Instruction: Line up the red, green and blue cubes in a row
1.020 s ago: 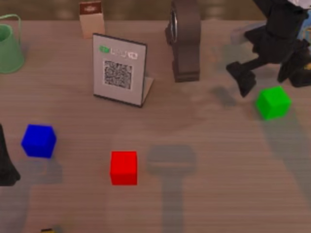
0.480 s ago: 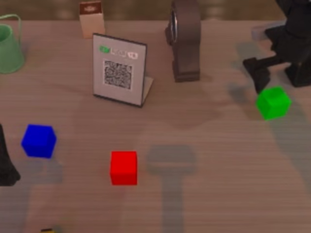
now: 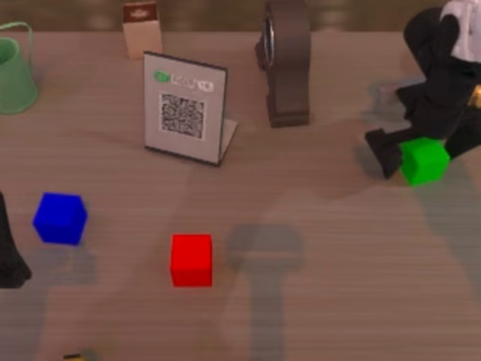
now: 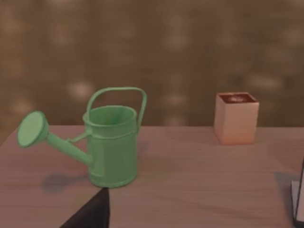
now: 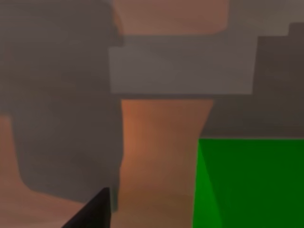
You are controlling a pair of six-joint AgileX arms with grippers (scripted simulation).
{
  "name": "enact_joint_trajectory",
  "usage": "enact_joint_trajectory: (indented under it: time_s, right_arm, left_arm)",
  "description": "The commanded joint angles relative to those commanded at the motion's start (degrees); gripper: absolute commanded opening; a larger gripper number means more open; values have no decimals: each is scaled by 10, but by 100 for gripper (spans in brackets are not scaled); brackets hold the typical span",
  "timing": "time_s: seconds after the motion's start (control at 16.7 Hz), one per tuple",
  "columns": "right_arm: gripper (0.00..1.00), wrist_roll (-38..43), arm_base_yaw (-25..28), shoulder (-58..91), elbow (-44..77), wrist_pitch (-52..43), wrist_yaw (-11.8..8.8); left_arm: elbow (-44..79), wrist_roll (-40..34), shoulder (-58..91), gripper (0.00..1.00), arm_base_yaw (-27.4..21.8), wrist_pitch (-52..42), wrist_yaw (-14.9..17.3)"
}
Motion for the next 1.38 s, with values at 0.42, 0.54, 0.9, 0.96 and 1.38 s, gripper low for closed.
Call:
enact_joint_trajectory:
  time_s: [0.42,0.54,0.9,0.96,1.38]
  right_arm:
    - [85,0,0,5,-13,17,0]
    - [70,0,0,5,-13,17,0]
    - [25,0,0,5,-13,17,0]
    - [17,0,0,5,-13,17,0]
    - [0,0,0,5,-13,17,0]
  left_arm:
    - [0,0,0,100,0,0,0]
    - [0,0,0,100,0,0,0]
    - [0,0,0,100,0,0,0]
    - [0,0,0,100,0,0,0]
    - [0,0,0,100,0,0,0]
